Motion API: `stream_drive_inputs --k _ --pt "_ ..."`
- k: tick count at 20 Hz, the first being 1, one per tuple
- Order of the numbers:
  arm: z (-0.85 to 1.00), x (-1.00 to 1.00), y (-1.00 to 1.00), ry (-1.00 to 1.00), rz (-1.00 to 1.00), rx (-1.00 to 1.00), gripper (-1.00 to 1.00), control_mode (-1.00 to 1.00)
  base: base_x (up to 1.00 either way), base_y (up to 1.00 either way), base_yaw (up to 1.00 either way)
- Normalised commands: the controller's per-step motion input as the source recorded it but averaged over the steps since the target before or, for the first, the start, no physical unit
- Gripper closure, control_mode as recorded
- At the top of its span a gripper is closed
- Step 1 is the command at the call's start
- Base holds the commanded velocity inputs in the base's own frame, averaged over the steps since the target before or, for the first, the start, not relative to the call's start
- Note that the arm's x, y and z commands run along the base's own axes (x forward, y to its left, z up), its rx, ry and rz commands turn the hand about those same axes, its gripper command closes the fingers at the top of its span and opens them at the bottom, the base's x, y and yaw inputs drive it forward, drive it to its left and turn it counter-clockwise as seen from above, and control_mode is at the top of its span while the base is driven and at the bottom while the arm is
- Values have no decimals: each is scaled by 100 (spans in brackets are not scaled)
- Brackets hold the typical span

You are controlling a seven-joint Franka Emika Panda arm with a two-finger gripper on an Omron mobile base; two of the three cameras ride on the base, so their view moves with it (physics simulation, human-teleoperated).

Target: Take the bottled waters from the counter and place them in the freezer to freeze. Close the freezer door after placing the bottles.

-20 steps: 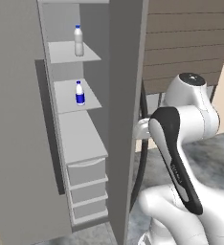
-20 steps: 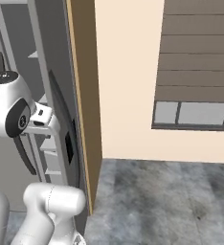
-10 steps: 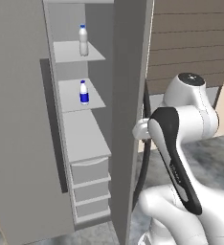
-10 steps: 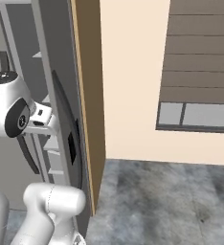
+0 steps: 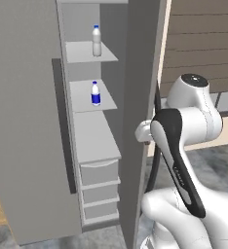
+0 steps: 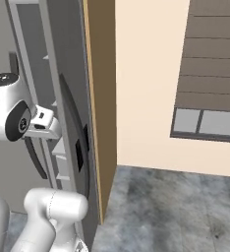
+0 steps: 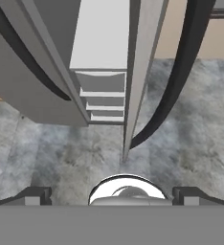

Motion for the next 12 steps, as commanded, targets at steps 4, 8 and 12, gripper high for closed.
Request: stream_drive_inputs --k 4,8,12 --pt "0 0 0 0 0 0 -100 100 21 13 1" --pt "0 0 0 0 0 0 -100 100 32 15 0" --pt "0 0 0 0 0 0 -100 100 41 16 0"
